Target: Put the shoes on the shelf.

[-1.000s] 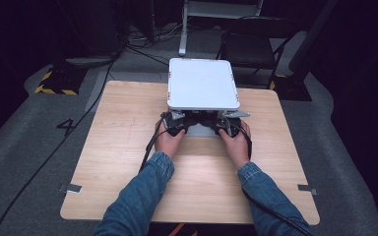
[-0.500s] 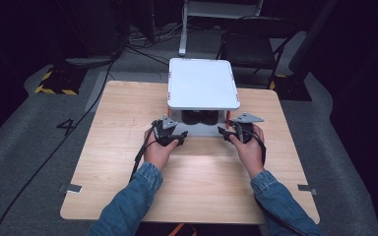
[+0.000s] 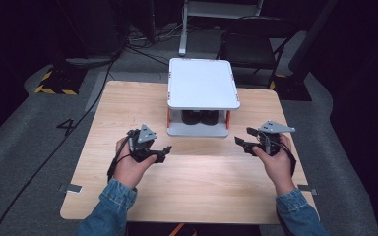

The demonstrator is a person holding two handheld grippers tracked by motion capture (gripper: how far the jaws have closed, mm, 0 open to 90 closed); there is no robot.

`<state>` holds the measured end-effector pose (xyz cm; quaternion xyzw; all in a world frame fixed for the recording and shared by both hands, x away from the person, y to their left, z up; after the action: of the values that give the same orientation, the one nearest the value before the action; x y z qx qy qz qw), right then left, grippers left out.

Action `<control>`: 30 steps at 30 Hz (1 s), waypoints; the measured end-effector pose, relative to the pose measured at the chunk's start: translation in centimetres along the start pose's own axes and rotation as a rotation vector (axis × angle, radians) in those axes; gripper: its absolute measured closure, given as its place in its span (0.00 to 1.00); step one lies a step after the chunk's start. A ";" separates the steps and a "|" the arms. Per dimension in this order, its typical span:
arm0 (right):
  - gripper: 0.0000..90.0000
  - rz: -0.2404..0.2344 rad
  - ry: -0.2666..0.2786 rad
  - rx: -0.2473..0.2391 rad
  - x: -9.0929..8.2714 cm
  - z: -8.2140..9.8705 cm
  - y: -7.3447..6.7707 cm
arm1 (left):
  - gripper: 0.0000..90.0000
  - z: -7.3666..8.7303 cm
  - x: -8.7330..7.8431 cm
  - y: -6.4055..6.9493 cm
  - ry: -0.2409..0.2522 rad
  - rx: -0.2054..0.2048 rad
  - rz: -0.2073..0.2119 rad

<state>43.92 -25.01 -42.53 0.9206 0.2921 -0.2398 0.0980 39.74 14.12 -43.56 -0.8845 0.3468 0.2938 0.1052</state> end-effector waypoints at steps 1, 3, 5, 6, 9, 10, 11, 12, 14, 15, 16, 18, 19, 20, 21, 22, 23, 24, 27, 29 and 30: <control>0.37 0.015 0.019 0.015 -1.2 0.1 0.8 | 0.24 0.6 -1.3 -0.7 -0.006 -0.006 -0.025; 0.36 0.016 0.021 0.027 -2.2 0.3 1.6 | 0.23 1.2 -2.3 -1.5 -0.023 -0.008 -0.025; 0.36 0.019 0.007 0.014 -2.9 0.6 2.4 | 0.22 2.0 -3.2 -2.3 -0.046 -0.008 -0.003; 0.36 0.025 -0.007 0.004 -3.2 0.9 2.8 | 0.22 2.5 -3.5 -2.7 -0.050 -0.014 0.001; 0.37 0.049 -0.025 0.011 -3.9 1.9 4.1 | 0.22 4.3 -4.1 -4.0 -0.105 -0.049 -0.028; 0.36 0.055 -0.033 0.021 -4.1 2.3 4.5 | 0.22 4.8 -4.2 -4.3 -0.130 -0.054 -0.043; 0.36 0.060 -0.044 0.029 -4.1 2.7 4.8 | 0.22 5.4 -4.2 -4.6 -0.161 -0.060 -0.050; 0.36 0.061 -0.050 0.041 -4.2 3.2 5.0 | 0.22 5.9 -4.1 -4.7 -0.181 -0.072 -0.050; 0.36 0.063 -0.070 0.057 -4.1 4.0 5.4 | 0.22 6.9 -4.0 -5.0 -0.222 -0.079 -0.038; 0.36 0.060 -0.081 0.065 -4.0 4.5 5.6 | 0.22 7.3 -3.8 -5.1 -0.238 -0.084 -0.031; 0.36 0.060 -0.086 0.073 -3.8 4.9 5.7 | 0.22 7.3 -3.8 -5.1 -0.238 -0.084 -0.031; 0.36 0.052 -0.098 0.088 -3.5 5.7 5.9 | 0.22 8.3 -3.4 -5.5 -0.260 -0.096 -0.029; 0.36 0.044 -0.120 0.086 -3.2 6.2 6.0 | 0.22 8.6 -3.2 -5.6 -0.266 -0.107 -0.026; 0.36 0.043 -0.132 0.091 -2.9 6.7 6.1 | 0.22 8.6 -3.2 -5.6 -0.266 -0.107 -0.026; 0.36 0.040 -0.148 0.093 -2.7 7.3 6.2 | 0.22 9.0 -2.8 -5.9 -0.263 -0.105 -0.042; 0.36 0.040 -0.160 0.100 -2.4 7.8 6.3 | 0.22 9.2 -2.6 -5.9 -0.257 -0.108 -0.051; 0.36 0.040 -0.174 0.107 -2.1 8.3 6.4 | 0.22 9.4 -2.5 -6.0 -0.267 -0.102 -0.051; 0.36 0.041 -0.188 0.117 -1.9 8.8 6.5 | 0.22 9.6 -2.3 -6.0 -0.262 -0.118 -0.058; 0.37 0.069 -0.225 0.129 -1.1 10.0 6.9 | 0.22 10.0 -1.9 -6.6 -0.222 -0.151 -0.097; 0.36 0.078 -0.230 0.132 -0.7 10.5 7.0 | 0.22 10.3 -1.7 -7.1 -0.186 -0.171 -0.116; 0.36 0.087 -0.233 0.130 -0.5 10.7 7.1 | 0.22 10.6 -1.6 -7.3 -0.175 -0.181 -0.122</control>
<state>43.55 -34.45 -51.27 0.9027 0.2225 -0.3592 0.0819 38.99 24.54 -51.26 -0.8807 0.2540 0.3931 0.0724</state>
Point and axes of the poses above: each handheld gripper's, and its own axes: x roughly forward along the jaws, z roughly out of its underside, y roughly to its right, the point moved 3 cm from there along x, roughly forward along the jaws, and after that the axes turned 4 degrees about z, right-handed, at the moved point
